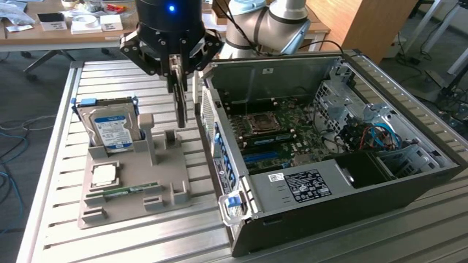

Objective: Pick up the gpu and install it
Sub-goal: 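Pick up the gpu and move the gpu toward the slot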

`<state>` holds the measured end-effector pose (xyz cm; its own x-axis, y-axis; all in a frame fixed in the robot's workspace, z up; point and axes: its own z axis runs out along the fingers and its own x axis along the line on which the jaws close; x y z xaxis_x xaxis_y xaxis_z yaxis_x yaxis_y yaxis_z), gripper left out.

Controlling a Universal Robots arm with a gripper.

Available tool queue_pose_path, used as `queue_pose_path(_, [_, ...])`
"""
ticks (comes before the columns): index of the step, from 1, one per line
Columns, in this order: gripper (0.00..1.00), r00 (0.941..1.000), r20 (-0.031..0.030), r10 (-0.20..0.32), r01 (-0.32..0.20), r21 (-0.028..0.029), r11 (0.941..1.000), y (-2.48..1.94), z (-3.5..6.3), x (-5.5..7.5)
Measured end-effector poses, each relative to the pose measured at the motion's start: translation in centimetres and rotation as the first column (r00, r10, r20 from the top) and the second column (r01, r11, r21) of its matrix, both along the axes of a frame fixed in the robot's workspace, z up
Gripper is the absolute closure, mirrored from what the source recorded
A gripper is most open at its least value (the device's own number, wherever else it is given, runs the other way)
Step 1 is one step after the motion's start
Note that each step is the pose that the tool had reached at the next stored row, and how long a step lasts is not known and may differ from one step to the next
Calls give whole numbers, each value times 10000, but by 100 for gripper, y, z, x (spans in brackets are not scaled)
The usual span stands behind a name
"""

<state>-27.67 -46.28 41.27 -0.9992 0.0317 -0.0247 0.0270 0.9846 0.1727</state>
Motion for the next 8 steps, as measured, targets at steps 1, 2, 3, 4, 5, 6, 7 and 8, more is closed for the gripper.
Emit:
queue_pose_path(1, [73, 10000, 0, 0, 0, 23, 10000, 0, 5, 7])
queue_pose_path(2, [73, 10000, 1, 0, 0, 48, 10000, 0, 9, 13])
queue_pose_path(3, [73, 10000, 1, 0, 0, 72, 10000, 0, 13, 19])
queue_pose_path(4, [73, 10000, 2, 0, 0, 98, 10000, 0, 18, 25])
queue_pose_path(5, [73, 10000, 1, -1, 1, 124, 9999, 0, 22, 31])
queue_pose_path(6, [73, 10000, 0, -1, 1, 156, 9999, 0, 27, 38])
queue_pose_path(7, [73, 10000, 0, -1, 1, 189, 9998, 0, 31, 46])
queue_pose_path(8, [73, 10000, 1, -1, 1, 225, 9997, 0, 34, 54])
